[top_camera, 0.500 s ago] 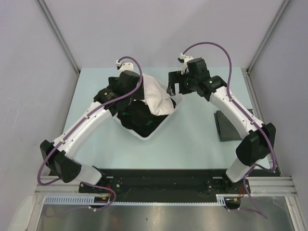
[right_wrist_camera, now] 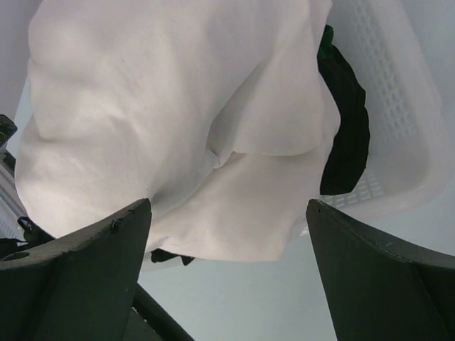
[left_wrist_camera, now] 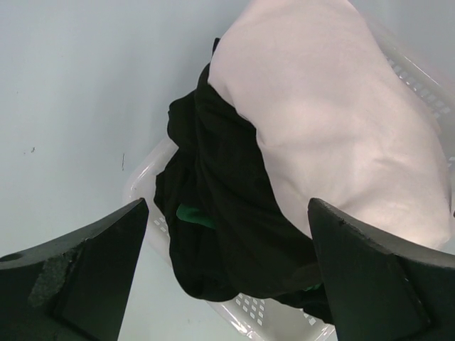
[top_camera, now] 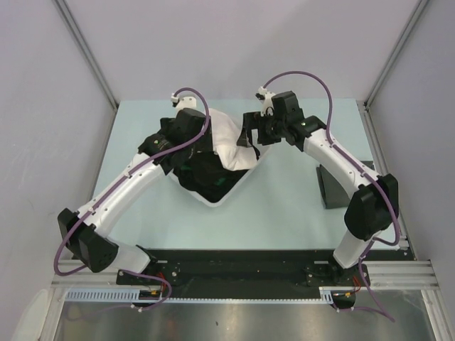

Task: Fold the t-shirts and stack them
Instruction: Grab crumpled tshirt from bin with the right arm, then move the tshirt to the center of the board

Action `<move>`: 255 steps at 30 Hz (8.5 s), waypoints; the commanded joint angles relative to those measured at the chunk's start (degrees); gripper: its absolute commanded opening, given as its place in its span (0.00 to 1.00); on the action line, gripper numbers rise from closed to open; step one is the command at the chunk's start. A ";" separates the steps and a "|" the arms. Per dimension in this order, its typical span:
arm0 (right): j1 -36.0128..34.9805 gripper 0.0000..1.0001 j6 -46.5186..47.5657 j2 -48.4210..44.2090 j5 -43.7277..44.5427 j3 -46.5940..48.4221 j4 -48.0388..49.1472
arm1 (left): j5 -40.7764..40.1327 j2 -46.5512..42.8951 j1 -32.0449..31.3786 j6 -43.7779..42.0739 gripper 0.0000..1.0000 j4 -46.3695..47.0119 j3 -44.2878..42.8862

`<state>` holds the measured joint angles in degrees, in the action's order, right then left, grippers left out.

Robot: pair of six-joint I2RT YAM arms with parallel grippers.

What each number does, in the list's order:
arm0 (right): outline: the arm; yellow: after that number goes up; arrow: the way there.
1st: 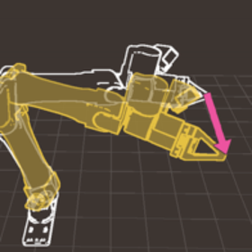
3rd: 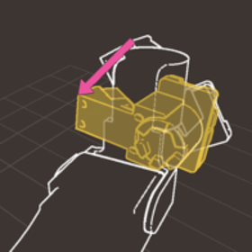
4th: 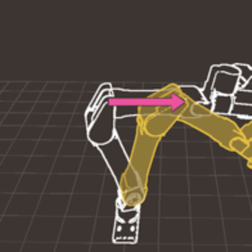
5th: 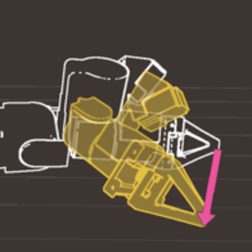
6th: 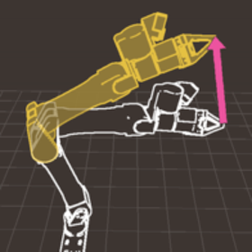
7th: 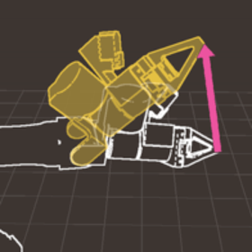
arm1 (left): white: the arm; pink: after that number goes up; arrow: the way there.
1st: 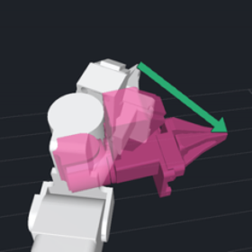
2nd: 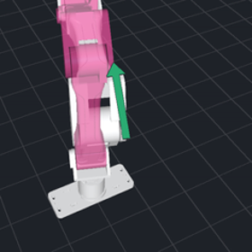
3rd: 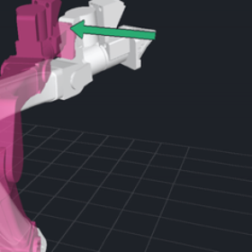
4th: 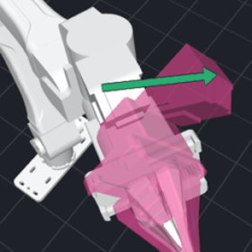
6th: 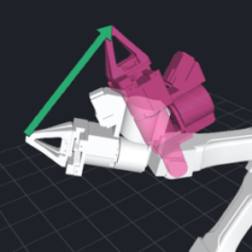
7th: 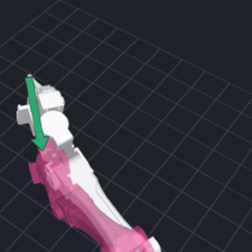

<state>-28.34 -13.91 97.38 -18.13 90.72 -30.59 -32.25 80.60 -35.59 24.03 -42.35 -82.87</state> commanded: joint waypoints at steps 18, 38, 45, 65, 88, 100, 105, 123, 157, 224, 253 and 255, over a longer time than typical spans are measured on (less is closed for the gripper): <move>-3.66 0.00 -1.66 13.45 -8.51 18.25 -2.97 | -1.24 -4.13 0.79 0.84 0.99 1.65 2.71; 17.88 0.00 6.61 -3.69 17.15 28.46 -12.21 | 2.10 -0.44 0.88 -1.62 1.00 2.71 -1.06; 8.32 0.00 2.13 3.06 6.27 32.48 -11.24 | 2.10 -1.32 0.97 -1.18 1.00 3.15 0.69; 18.93 0.00 8.29 8.69 17.09 23.27 -4.22 | 3.60 -3.78 0.97 0.84 0.99 1.83 3.95; 18.76 0.61 5.12 4.66 13.56 16.69 -4.13 | 20.11 -3.69 -2.10 4.44 1.00 6.13 13.16; 19.90 0.62 3.54 2.90 12.51 14.67 -4.04 | 15.90 10.54 -21.00 -2.85 0.74 2.88 0.79; 20.34 0.61 3.19 2.55 11.54 14.05 -3.78 | 15.73 14.23 -22.76 -3.37 0.75 1.22 -4.04; 23.24 0.62 1.52 1.32 9.52 12.38 -3.25 | 15.38 20.82 -27.34 -7.51 0.67 -0.54 -11.09; 25.00 0.63 0.29 -5.19 6.18 6.14 -2.81 | 8.44 44.47 3.59 -14.89 0.00 0.17 -20.22; 22.89 0.66 5.64 13.35 15.65 -1.86 -6.41 | 31.72 19.26 15.47 -9.09 0.53 8.16 -6.70; 11.13 0.00 7.06 18.98 11.28 17.97 -11.84 | 32.34 8.70 14.06 -7.51 0.63 6.93 0.08; 6.22 0.00 5.92 20.90 8.39 31.18 -15.19 | 32.34 9.05 13.97 -7.16 0.63 7.28 0.34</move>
<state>-12.71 -6.02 120.66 -1.74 102.13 -42.74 0.19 90.94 -21.28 15.18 -36.97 -83.22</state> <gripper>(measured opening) 0.034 0.624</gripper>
